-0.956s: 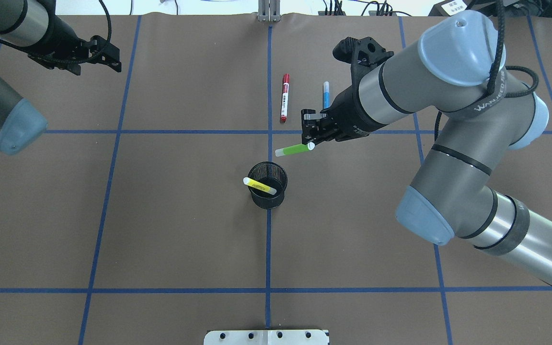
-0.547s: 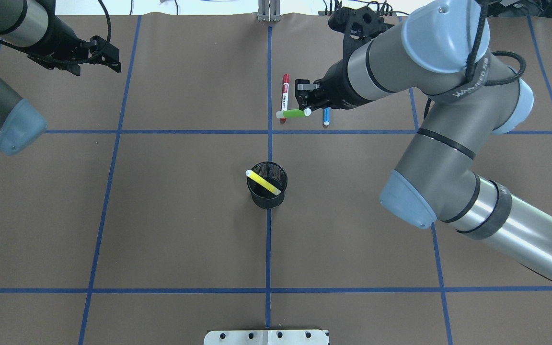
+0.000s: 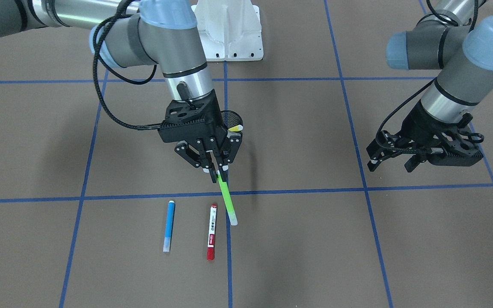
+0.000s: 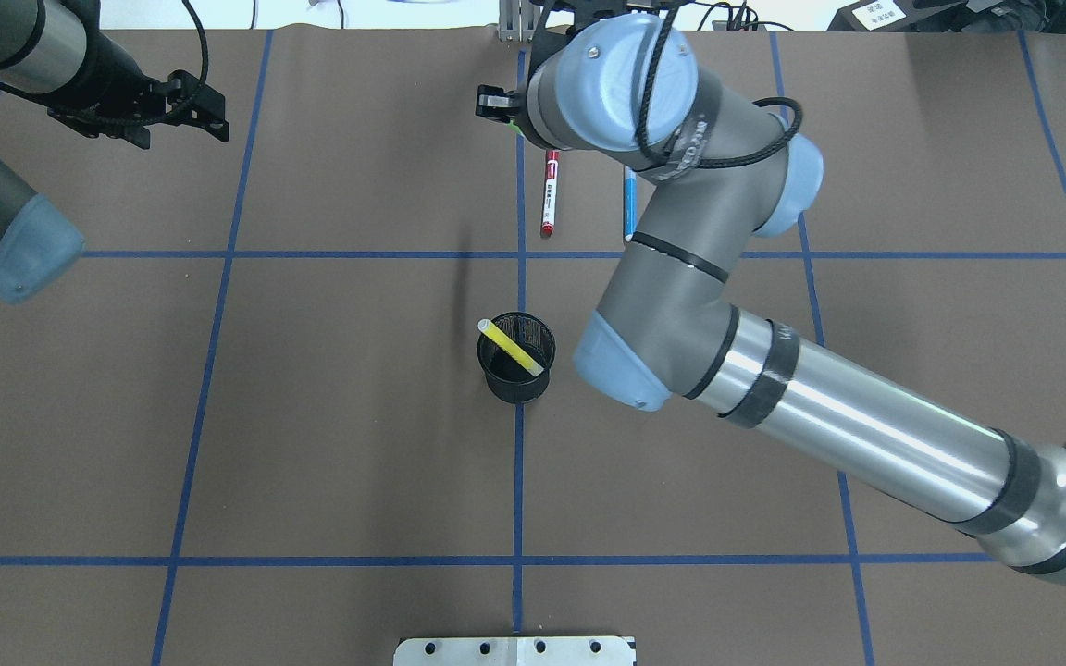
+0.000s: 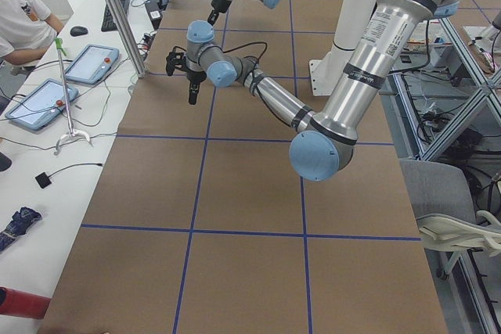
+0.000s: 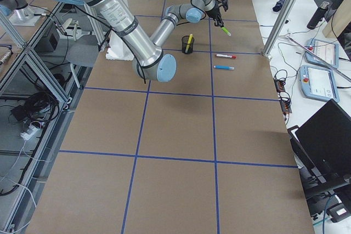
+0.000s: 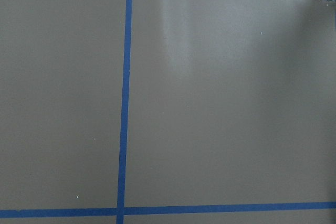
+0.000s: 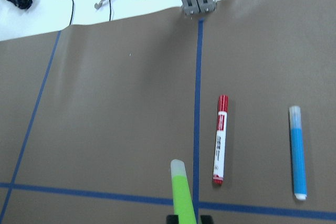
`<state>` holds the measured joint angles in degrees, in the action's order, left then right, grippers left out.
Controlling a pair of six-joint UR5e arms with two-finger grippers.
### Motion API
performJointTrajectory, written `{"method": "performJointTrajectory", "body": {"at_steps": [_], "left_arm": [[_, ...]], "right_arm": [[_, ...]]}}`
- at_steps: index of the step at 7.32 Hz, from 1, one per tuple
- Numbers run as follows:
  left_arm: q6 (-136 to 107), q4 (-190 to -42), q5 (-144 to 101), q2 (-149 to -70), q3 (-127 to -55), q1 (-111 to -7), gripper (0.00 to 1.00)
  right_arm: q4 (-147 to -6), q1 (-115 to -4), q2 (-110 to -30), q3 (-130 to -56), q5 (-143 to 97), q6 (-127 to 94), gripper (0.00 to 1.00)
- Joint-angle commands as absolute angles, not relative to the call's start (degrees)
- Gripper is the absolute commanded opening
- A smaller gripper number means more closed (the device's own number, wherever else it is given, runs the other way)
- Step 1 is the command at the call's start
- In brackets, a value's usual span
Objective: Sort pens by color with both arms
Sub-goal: 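Set the green highlighter down and open the right gripper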
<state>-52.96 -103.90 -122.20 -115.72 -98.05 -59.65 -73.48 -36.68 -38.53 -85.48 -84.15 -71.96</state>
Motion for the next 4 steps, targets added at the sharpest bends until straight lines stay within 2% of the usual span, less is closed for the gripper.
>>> {"method": "performJointTrajectory", "body": {"at_steps": [1, 4], "left_arm": [[-53.1, -103.9, -122.2, -115.8, -98.1, -59.6, 0.98], [-53.1, -103.9, -122.2, -115.8, -98.1, -59.6, 0.98]], "right_arm": [[-66.2, -30.7, -31.4, -69.7, -68.4, -76.7, 0.0], [-65.2, -28.4, -27.5, -58.9, -62.7, -77.4, 0.0]]}}
